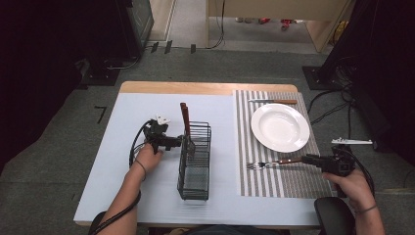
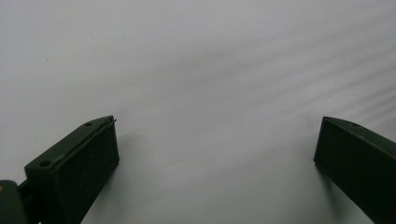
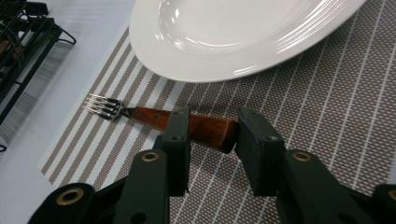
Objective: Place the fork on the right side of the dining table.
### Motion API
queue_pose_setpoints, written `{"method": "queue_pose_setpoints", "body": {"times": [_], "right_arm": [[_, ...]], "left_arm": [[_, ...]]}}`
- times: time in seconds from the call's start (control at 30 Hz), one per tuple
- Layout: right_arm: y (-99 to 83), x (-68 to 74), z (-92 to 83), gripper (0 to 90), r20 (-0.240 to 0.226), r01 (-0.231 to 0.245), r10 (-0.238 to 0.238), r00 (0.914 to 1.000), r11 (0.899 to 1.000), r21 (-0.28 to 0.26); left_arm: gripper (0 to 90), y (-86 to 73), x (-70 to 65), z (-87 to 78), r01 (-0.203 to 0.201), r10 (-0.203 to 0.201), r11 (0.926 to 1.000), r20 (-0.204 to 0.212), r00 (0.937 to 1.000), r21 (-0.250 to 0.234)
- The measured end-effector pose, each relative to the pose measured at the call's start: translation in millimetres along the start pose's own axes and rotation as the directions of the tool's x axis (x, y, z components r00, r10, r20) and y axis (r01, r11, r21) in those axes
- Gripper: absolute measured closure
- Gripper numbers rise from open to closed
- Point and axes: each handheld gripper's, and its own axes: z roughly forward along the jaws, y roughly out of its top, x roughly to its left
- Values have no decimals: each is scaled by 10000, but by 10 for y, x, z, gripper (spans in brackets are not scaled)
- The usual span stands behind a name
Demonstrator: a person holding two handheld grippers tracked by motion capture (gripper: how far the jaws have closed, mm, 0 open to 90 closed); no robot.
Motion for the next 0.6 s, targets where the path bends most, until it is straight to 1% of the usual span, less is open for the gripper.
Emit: {"method": "queue_pose_setpoints", "body": {"times": [0.13, 0.2, 0.27, 0.37, 0.5, 0.6], "right_arm": [[-12, -19, 14, 666, -23, -163, 163, 9999, 9997, 200], [-20, -45, 14, 708, 5, -254, 254, 9997, 9993, 263], [-31, -89, 11, 721, 76, -376, 373, 9993, 9988, 305], [-48, -158, 7, 721, 30, -641, 641, 9979, 9976, 273], [-72, -212, 23, 720, 155, -675, 670, 9976, 9972, 338], [-67, -199, 49, 718, 105, -610, 607, 9981, 9975, 348]], "left_arm": [[0, 0, 0, 0, 4, -4, 10000, -2, 10000, -2], [0, 0, 0, 0, 3, -3, 10000, -1, 10000, -3], [0, 0, 0, 0, 0, 0, 10000, 1, 10000, -1], [0, 0, 0, 0, 2, -2, 10000, 0, 10000, 0], [0, 0, 0, 0, -1, 1, 10000, -2, 10000, 3], [0, 1, 0, 0, 0, 0, 10000, -1, 10000, 5]]}}
